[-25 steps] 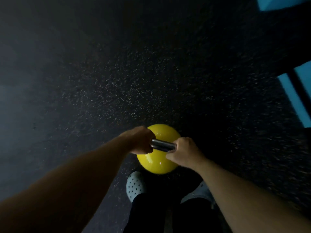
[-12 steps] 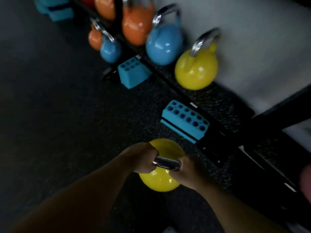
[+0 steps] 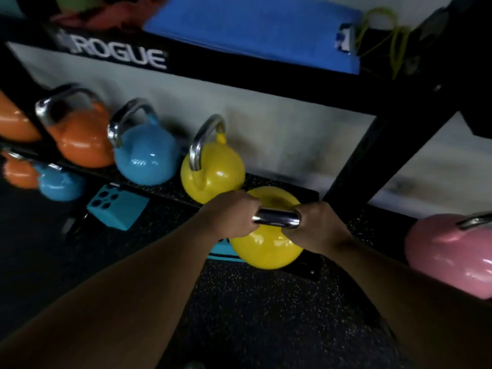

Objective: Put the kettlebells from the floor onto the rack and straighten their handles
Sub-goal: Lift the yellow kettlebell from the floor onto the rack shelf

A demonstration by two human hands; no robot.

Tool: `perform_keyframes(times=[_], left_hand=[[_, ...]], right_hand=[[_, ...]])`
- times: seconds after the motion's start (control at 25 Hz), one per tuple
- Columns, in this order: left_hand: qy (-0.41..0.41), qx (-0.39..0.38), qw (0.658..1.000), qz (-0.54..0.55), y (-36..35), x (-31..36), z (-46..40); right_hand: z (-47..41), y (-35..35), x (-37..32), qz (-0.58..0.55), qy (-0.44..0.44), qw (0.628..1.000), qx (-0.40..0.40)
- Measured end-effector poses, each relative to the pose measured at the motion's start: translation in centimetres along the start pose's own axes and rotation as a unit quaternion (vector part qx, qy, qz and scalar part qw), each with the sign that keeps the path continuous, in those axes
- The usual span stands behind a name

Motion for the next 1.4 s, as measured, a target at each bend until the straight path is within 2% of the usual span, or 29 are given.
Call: perform_keyframes(times=[0.16, 0.28, 0.44, 0.68, 0.84, 1.12, 1.32, 1.4], left_hand=[[-0.045, 0.013, 0.999, -0.009, 1.1, -2.6, -4.8], [-0.069, 0.006, 0.998, -0.007, 0.5, -3.9, -6.9], [-0.082, 0.021, 0.996, 0.008, 0.2, -5.4, -8.5], [-0.070, 0.049, 0.996, 0.017, -0.3, -7.7, -12.1], [-0.042, 0.065, 0.996, 0.037, -0.5, -8.7, -14.9], [-0.043, 0.080, 0.994, 0.054, -0.7, -8.7, -14.5], [-0.046, 0.062, 0.986, 0.145, 0.1, -8.4, -13.7], [-0.064, 0.056, 0.985, 0.147, 0.6, -8.1, -13.4]], right_hand=[[-3.3, 0.4, 0.9, 0.003, -0.040, 0.998, 0.041], [-4.5, -0.7, 1.4, -0.012, -0.084, 0.996, 0.038], [-5.6, -1.0, 2.1, -0.020, -0.091, 0.993, 0.065], [-8.8, -0.4, 2.9, -0.037, -0.104, 0.992, 0.066], [-11.4, -0.4, 3.9, -0.066, -0.154, 0.985, 0.032], [-11.1, -1.0, 3.9, -0.064, -0.159, 0.984, 0.054], [-10.9, -0.9, 3.6, -0.091, -0.160, 0.982, 0.044], [-10.4, -0.4, 3.6, -0.088, -0.148, 0.984, 0.040]])
Point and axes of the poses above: each hand's wrist, its own z-axis away from the middle knuckle, its own y-axis out of the back of the hand, x = y × z, the point moved 1 cm from there along -z, towards the middle knuckle, and after that the axes turned 11 degrees about -y, right-handed, at the moved point
